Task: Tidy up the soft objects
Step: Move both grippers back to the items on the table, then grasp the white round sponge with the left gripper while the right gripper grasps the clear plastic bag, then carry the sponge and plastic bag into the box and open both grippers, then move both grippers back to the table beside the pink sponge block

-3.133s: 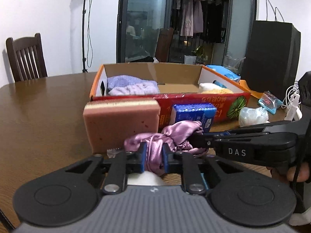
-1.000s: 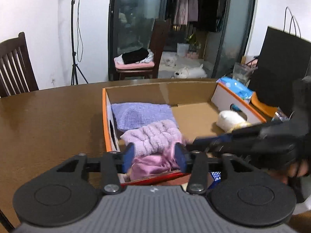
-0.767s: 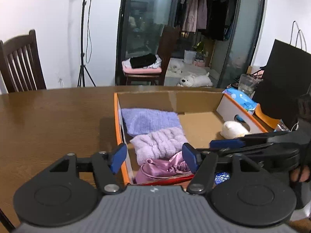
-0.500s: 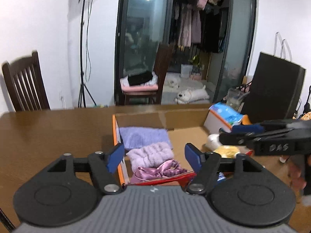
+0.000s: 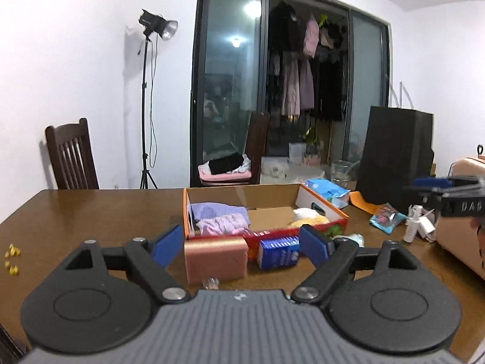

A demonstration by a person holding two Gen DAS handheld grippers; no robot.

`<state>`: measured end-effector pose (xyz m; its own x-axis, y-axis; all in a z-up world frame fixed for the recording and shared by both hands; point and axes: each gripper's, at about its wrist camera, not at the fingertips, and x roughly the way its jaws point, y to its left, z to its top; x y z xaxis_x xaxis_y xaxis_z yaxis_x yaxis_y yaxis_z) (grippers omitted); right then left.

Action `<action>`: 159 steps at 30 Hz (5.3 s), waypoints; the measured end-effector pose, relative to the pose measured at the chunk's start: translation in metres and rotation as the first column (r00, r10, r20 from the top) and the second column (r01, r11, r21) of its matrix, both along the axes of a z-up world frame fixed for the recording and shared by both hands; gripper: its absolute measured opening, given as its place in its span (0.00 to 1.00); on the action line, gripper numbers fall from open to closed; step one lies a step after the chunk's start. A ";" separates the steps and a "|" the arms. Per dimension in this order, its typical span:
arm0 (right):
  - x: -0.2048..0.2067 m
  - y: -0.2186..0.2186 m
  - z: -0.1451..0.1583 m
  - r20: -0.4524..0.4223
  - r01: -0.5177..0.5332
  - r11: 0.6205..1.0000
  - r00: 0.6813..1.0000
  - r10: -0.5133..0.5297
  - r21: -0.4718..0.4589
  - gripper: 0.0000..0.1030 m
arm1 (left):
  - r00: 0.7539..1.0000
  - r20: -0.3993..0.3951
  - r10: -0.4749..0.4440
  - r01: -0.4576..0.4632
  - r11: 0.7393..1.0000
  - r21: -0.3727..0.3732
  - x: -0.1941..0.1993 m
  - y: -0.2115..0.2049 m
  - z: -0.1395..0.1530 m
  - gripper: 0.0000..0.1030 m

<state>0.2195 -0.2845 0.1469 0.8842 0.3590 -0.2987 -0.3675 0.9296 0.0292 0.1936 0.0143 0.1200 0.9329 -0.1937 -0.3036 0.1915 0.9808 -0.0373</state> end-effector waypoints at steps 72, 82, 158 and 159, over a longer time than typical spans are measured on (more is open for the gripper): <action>-0.010 0.001 -0.104 -0.131 -0.012 0.996 0.991 0.023 0.085 0.16 | 0.993 -0.115 -0.015 0.020 0.999 0.034 0.011 -0.042 -0.063 0.29; 0.013 -0.014 -0.090 -0.097 -0.029 0.997 0.995 0.036 0.077 0.15 | 0.989 -0.097 -0.113 0.117 0.993 0.033 0.070 -0.062 -0.035 0.29; -0.044 0.016 -0.125 -0.136 0.085 0.996 0.987 -0.089 -0.039 0.71 | 0.968 -0.196 0.159 -0.164 0.986 -0.010 -0.003 0.006 -0.106 0.96; -0.037 0.013 -0.125 -0.137 0.100 0.994 0.985 -0.106 -0.044 0.71 | 0.967 -0.199 0.162 -0.167 0.986 -0.010 0.005 0.007 -0.106 0.96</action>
<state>0.1824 -0.2713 0.0222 0.8649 0.2546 -0.4326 -0.2646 0.9636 0.0381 0.1983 0.0213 0.0140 0.8752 -0.0527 -0.4808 0.0136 0.9963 -0.0844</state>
